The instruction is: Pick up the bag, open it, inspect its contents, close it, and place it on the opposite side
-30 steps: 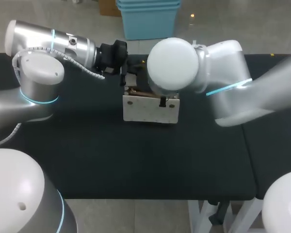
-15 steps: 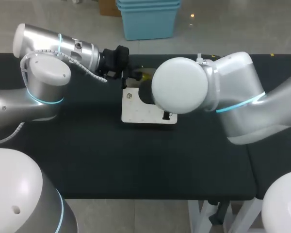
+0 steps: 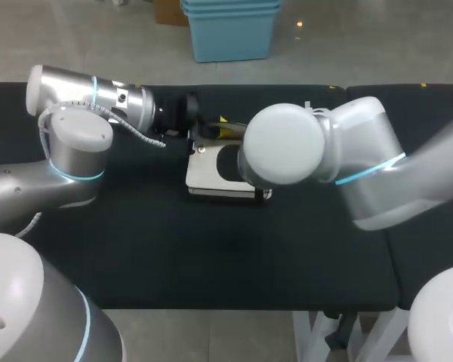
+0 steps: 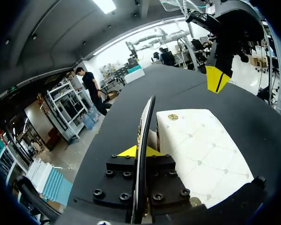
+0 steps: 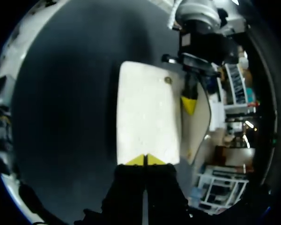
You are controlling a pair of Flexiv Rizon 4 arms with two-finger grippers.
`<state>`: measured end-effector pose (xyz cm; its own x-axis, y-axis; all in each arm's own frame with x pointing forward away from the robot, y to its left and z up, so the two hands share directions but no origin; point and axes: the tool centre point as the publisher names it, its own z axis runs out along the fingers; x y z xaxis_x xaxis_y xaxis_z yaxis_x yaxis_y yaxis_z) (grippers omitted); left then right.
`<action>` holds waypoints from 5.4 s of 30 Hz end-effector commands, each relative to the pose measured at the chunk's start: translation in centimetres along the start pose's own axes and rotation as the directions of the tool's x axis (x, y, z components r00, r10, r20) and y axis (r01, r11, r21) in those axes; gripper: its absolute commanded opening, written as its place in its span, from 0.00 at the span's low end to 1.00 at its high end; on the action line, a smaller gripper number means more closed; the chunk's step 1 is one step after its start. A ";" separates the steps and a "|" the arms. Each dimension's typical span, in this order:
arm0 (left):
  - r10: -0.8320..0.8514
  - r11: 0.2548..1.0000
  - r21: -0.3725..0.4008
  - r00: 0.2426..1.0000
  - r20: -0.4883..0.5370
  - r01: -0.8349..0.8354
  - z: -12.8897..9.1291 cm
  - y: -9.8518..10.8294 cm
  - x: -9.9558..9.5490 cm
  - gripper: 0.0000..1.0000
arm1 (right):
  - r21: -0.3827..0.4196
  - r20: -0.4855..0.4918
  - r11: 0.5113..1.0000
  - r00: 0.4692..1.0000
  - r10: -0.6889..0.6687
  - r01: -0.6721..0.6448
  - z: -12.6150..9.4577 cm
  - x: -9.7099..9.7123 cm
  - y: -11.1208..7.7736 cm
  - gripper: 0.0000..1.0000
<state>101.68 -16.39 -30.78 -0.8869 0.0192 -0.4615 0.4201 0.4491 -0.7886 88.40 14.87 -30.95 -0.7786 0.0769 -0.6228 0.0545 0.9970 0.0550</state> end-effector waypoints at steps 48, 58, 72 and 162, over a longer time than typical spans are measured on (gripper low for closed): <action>-0.029 0.999 -0.039 0.999 -0.030 0.028 -0.2 3.2 -1.5 0.00 | 0.086 0.171 0.994 0.984 0.051 -0.066 3.1 4.5 3.4 0.00; -0.013 0.999 -0.038 0.998 -0.065 0.010 -0.2 3.3 -1.3 0.00 | 0.091 0.185 0.992 0.980 0.067 -0.085 5.0 4.6 2.4 0.31; 0.007 0.999 -0.041 0.994 -0.106 -0.012 0.5 3.4 -0.9 0.00 | 0.071 0.234 0.990 0.967 0.099 -0.118 5.7 3.2 0.9 0.29; 0.214 0.973 -0.058 0.968 -0.132 -0.223 -1.7 3.5 6.7 0.00 | 0.035 0.258 0.993 0.960 0.104 -0.117 6.2 2.7 0.8 0.00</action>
<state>96.86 -13.15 -35.57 -0.7949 0.2321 -0.5606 0.5936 0.4892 -0.6390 90.27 15.95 -37.16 -0.5837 0.1795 -0.7919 0.1685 0.9808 0.0981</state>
